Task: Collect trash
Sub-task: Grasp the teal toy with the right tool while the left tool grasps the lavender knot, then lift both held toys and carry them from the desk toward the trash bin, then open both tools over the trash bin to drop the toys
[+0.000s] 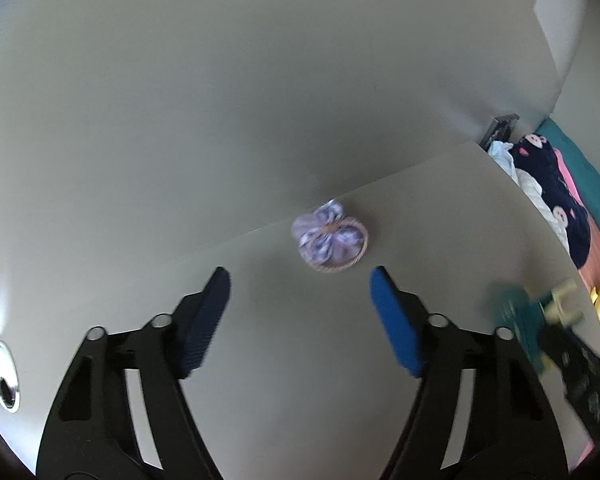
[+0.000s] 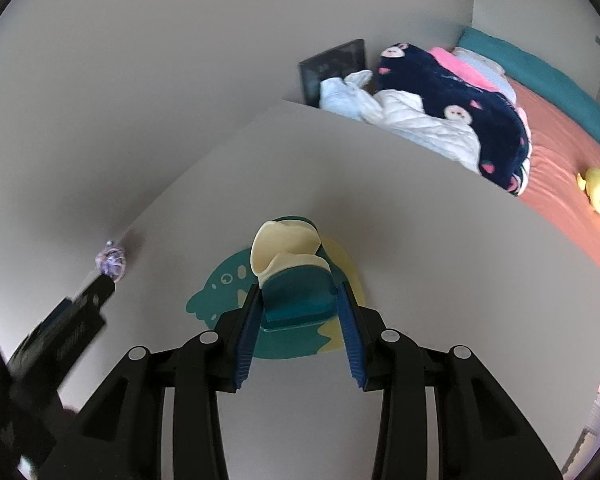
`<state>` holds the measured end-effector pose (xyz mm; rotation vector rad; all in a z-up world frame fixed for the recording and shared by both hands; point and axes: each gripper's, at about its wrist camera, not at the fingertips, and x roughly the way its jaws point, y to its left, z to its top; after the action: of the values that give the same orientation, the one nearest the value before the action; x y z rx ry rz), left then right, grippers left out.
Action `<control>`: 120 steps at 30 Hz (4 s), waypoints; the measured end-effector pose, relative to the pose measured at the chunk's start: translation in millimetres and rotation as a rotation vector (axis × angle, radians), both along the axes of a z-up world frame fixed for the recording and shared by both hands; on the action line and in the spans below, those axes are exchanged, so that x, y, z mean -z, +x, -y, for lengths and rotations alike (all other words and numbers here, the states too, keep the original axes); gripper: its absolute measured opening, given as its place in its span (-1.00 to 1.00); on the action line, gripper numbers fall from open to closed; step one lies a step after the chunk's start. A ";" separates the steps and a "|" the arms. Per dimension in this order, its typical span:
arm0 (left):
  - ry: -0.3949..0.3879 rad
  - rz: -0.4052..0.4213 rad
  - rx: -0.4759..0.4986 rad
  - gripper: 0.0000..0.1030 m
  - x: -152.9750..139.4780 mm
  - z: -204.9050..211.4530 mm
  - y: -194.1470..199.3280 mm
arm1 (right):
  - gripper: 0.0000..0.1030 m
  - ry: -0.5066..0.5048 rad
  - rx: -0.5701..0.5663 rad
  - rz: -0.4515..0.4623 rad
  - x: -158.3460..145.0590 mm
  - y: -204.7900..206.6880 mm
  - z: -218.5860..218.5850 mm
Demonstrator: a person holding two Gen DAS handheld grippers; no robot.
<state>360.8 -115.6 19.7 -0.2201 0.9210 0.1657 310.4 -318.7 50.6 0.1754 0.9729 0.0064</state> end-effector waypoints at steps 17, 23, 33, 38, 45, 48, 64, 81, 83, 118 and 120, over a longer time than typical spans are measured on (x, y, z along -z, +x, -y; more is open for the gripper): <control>0.016 -0.004 0.057 -0.89 6.4 3.3 0.8 | -0.98 -0.018 0.012 0.019 -11.6 -20.7 19.3; -0.016 0.024 0.089 -0.90 -8.5 -7.5 -39.8 | -0.98 0.055 0.039 0.008 -21.0 -41.1 33.4; -0.041 0.054 0.110 -0.90 -20.2 -28.6 -45.4 | 0.27 0.074 0.116 0.019 -14.3 -2.0 30.2; -0.037 0.062 0.133 -0.90 -17.8 -33.4 -43.4 | 0.27 -0.087 0.073 0.037 -7.8 32.5 5.0; -0.029 0.072 0.170 -0.90 -13.6 -29.6 -39.8 | 0.16 -0.212 0.056 0.032 12.5 62.4 -10.1; -0.032 0.072 0.180 -0.90 -13.5 -30.6 -41.6 | -0.11 -0.214 0.047 0.012 20.6 66.9 -10.0; -0.025 0.104 0.285 -0.90 -49.8 28.3 -108.5 | -0.26 -0.031 0.064 0.052 -31.9 -40.9 41.4; -0.044 0.119 0.605 -0.90 -71.4 209.6 -292.8 | -0.25 0.048 0.254 0.081 -65.2 -276.6 201.5; -0.039 0.116 0.652 -0.90 -67.2 233.4 -313.7 | -0.25 0.049 0.274 0.079 -60.0 -300.7 217.1; 0.029 -0.025 0.941 0.88 29.7 356.3 -415.4 | 0.69 0.081 0.511 -0.121 63.0 -422.5 341.9; 0.024 -0.022 0.935 0.88 25.7 352.6 -416.0 | 0.69 0.076 0.501 -0.116 59.0 -420.2 337.1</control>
<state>-55.2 -468.2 -6.0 0.2469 0.9597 -0.6847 -109.8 -655.7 -8.4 0.4905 1.0234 -0.4306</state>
